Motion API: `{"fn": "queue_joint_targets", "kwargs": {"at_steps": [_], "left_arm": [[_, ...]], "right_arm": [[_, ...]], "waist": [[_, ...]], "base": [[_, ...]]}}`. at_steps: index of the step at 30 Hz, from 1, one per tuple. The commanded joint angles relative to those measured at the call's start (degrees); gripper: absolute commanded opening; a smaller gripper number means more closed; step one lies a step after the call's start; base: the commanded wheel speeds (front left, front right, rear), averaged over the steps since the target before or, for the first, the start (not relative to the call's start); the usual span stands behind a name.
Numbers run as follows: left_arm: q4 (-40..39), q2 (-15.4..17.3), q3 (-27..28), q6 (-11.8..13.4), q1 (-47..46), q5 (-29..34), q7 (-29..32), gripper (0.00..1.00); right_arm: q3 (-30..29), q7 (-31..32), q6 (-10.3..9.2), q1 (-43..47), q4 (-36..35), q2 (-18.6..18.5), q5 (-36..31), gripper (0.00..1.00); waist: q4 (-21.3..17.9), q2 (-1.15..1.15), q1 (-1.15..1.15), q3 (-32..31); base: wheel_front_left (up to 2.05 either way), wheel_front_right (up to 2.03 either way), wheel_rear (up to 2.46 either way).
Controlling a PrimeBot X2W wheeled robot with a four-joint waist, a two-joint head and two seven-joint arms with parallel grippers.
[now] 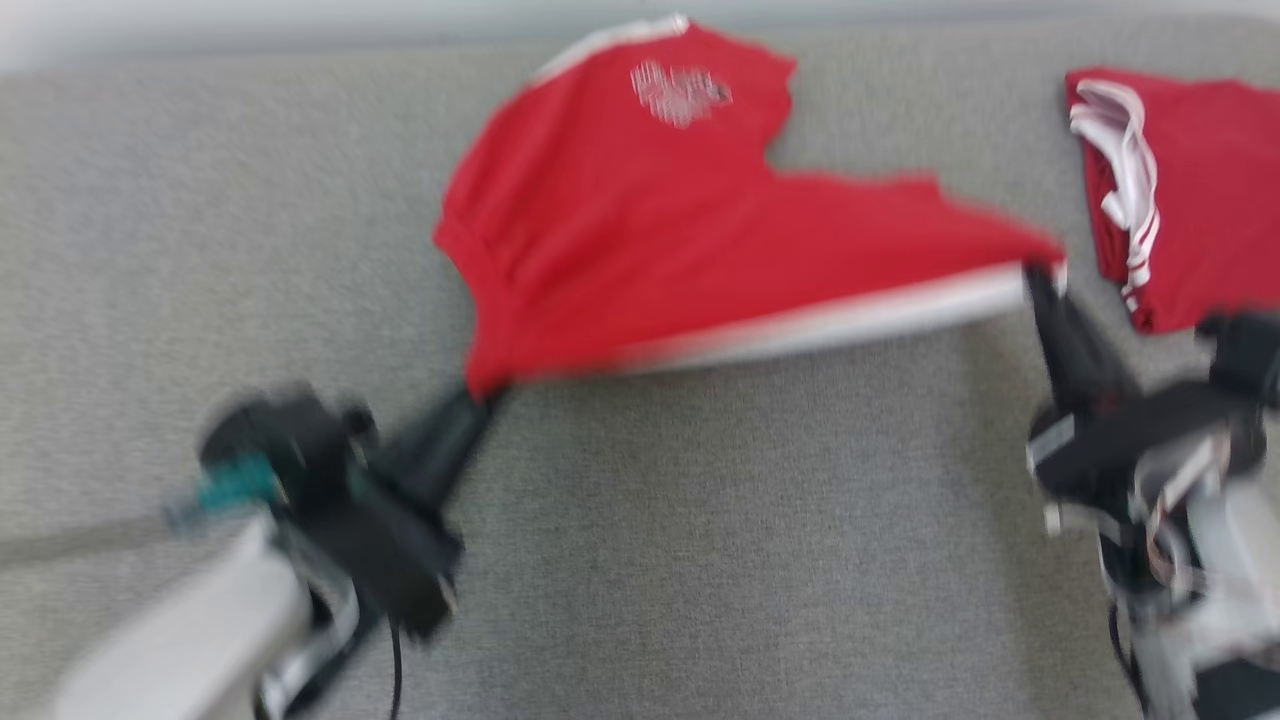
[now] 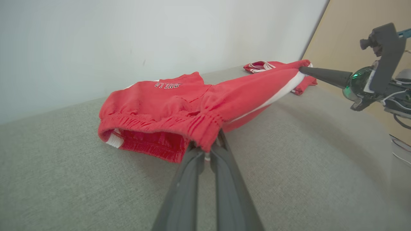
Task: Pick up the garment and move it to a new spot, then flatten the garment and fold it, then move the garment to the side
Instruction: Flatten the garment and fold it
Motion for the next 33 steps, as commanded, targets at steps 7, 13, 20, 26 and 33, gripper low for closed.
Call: {"fn": "queue_joint_targets", "kwargs": {"at_steps": [7,13,20,26,33], "left_arm": [[-0.7,-1.4,2.0,1.2,18.2,8.8,-0.2,0.00],[0.6,-0.4,2.8,0.6,25.2,11.8,-0.2,0.00],[1.0,3.1,4.8,0.6,32.3,13.7,-0.2,0.00],[0.3,4.1,6.1,1.0,36.0,14.5,-0.2,0.00],[0.4,0.0,6.4,0.5,36.4,17.5,-0.2,0.00]], "right_arm": [[-8.3,5.5,-0.17,21.2,-11.6,4.6,-4.1,0.00],[-12.1,8.0,-0.17,31.9,-16.9,9.6,-5.6,0.00],[-12.5,11.9,-0.17,45.8,-22.3,16.2,-7.6,0.00],[-12.0,12.7,-0.18,50.5,-24.1,18.1,-7.4,0.00],[-13.5,13.1,-0.17,45.5,-24.1,18.3,-8.0,0.00]], "waist": [[0.8,0.01,0.03,-7.3],[0.9,0.01,0.03,-9.8],[1.5,0.01,0.03,-13.4],[2.0,0.01,0.03,-14.0],[3.3,0.01,0.03,-13.5]], "base": [[0.00,0.00,0.00],[0.00,0.00,0.00],[0.00,0.00,0.00],[0.00,0.00,0.00],[0.00,0.00,0.00]]}}
